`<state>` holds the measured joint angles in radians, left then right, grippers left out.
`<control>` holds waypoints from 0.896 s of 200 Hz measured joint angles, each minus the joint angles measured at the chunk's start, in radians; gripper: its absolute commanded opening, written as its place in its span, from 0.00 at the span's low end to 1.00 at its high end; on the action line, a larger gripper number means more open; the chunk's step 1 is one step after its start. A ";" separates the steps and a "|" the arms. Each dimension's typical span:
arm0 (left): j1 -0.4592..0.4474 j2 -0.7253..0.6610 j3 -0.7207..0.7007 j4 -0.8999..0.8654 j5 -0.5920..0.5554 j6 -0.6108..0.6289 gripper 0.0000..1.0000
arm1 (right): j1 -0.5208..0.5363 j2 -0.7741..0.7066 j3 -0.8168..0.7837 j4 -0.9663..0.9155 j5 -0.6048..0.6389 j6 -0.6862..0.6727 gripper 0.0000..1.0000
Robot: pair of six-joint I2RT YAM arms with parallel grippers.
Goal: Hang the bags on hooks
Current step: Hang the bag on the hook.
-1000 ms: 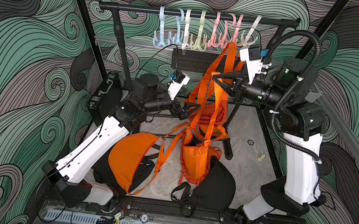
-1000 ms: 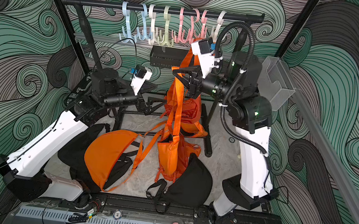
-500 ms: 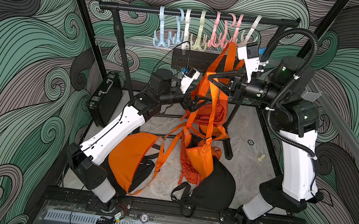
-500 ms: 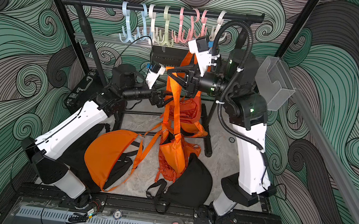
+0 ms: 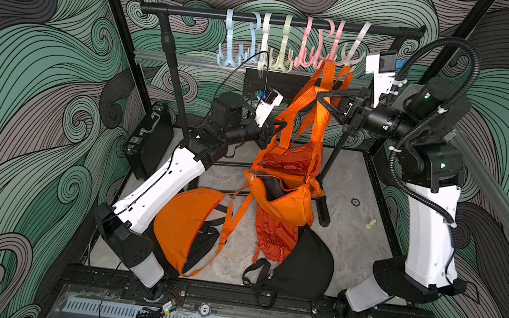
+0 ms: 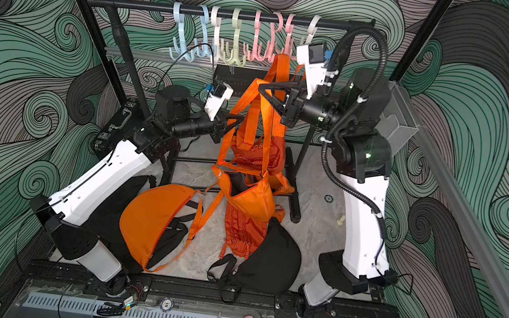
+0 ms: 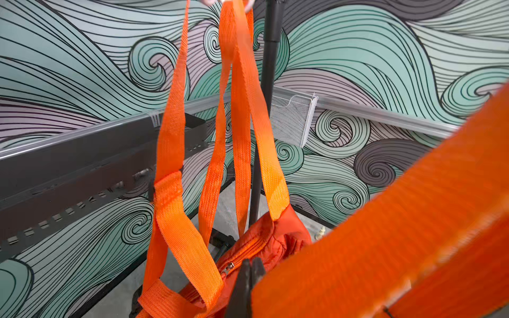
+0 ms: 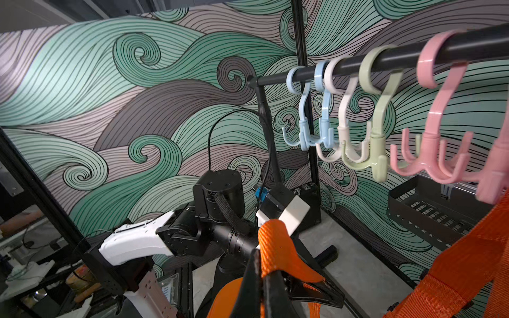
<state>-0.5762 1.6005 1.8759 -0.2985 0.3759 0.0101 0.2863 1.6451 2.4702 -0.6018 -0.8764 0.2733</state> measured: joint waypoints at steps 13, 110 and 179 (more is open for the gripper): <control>0.000 0.004 0.056 -0.022 -0.027 -0.002 0.00 | -0.022 0.036 0.055 0.032 0.000 0.034 0.00; 0.000 0.294 0.576 -0.189 -0.170 -0.090 0.00 | -0.072 0.322 0.285 0.261 0.073 0.229 0.00; -0.008 0.350 0.602 -0.232 -0.192 -0.112 0.00 | -0.085 0.333 0.286 0.288 0.134 0.214 0.00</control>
<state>-0.5846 1.9507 2.4783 -0.5308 0.1841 -0.1017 0.2012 1.9778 2.7560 -0.3141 -0.7425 0.4873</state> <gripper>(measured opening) 0.044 0.048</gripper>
